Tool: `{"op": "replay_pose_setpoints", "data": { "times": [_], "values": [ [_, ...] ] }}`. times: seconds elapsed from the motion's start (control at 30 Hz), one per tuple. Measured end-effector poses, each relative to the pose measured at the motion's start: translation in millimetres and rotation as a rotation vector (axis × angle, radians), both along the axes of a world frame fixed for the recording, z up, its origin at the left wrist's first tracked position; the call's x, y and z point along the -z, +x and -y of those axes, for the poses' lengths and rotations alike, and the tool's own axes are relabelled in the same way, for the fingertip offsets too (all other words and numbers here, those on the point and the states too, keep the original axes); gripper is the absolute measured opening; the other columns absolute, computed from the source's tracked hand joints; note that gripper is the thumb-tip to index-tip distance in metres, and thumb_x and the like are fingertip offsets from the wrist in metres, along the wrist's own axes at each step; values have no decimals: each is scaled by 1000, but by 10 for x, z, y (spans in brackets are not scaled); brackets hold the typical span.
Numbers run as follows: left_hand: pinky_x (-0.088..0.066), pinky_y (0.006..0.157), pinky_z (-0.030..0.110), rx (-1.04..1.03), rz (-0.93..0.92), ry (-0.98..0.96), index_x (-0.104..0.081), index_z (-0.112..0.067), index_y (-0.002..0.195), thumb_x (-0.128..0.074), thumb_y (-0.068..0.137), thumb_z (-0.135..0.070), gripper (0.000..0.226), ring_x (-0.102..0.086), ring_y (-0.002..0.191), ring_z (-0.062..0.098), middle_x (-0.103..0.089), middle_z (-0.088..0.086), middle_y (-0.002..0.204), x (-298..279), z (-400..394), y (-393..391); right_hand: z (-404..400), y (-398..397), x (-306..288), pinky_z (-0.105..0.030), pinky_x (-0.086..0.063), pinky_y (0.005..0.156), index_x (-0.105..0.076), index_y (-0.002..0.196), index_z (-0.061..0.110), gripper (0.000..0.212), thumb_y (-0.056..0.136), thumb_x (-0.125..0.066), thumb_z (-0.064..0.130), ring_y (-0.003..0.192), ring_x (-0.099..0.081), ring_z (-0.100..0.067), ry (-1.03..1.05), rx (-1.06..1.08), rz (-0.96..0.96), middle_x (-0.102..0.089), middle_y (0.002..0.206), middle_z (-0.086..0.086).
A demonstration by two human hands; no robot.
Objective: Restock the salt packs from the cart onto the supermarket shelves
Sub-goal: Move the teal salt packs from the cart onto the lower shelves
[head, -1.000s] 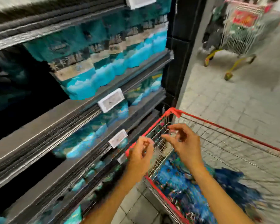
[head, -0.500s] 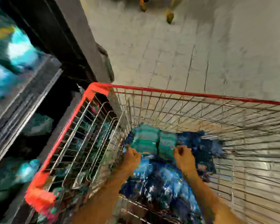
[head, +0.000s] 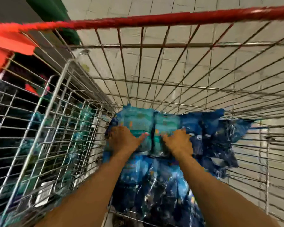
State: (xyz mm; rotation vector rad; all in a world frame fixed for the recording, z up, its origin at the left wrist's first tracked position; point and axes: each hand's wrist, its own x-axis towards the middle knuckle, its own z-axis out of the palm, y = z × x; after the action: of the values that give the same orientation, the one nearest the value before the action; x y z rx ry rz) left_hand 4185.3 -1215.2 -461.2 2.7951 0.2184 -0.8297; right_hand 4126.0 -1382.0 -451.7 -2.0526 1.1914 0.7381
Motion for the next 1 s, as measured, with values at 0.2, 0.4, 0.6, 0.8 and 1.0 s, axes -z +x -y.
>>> {"op": "replay_pose_setpoints", "data": {
  "times": [0.2,0.4,0.6,0.8,1.0],
  "values": [
    [-55,81,39,-304,-146,-240,-58,-7,124,-92,55,-50,88,-65,100,31,-68,13,116,99,187,145,136,32,122,-47,-54,92,-57,123,2,68,76,-79,48,109,-63,-33,97,130,7,-65,121,-18],
    [-57,84,44,-364,-249,-375,-62,-5,114,-90,67,-26,59,-64,96,30,-68,12,109,-92,71,154,-86,-166,55,-45,-56,80,-59,97,10,29,81,-79,24,90,-66,-33,178,300,219,-70,102,-14],
    [-56,90,43,-491,-381,-607,-63,-5,107,-87,70,-8,43,-65,101,28,-69,13,109,-836,-142,-140,-168,-624,-438,-40,-57,92,-56,130,19,57,80,-81,7,107,-67,-17,493,509,395,-63,130,-1],
    [-44,44,5,-551,-301,-884,-54,-26,82,-80,71,9,44,-60,57,-7,-64,-12,74,-2055,-292,-432,-123,-934,-1366,-58,-55,90,-55,134,21,88,55,-94,16,106,-69,-36,663,565,470,-69,124,-12],
    [-50,93,29,-604,-51,-971,-56,-28,124,-84,71,-37,60,-59,115,16,-57,-14,117,-3239,-789,-808,-434,-1022,-2695,-59,-48,101,-54,136,36,94,53,-88,65,123,-61,-28,688,498,690,-60,140,-2]
  ]
}}
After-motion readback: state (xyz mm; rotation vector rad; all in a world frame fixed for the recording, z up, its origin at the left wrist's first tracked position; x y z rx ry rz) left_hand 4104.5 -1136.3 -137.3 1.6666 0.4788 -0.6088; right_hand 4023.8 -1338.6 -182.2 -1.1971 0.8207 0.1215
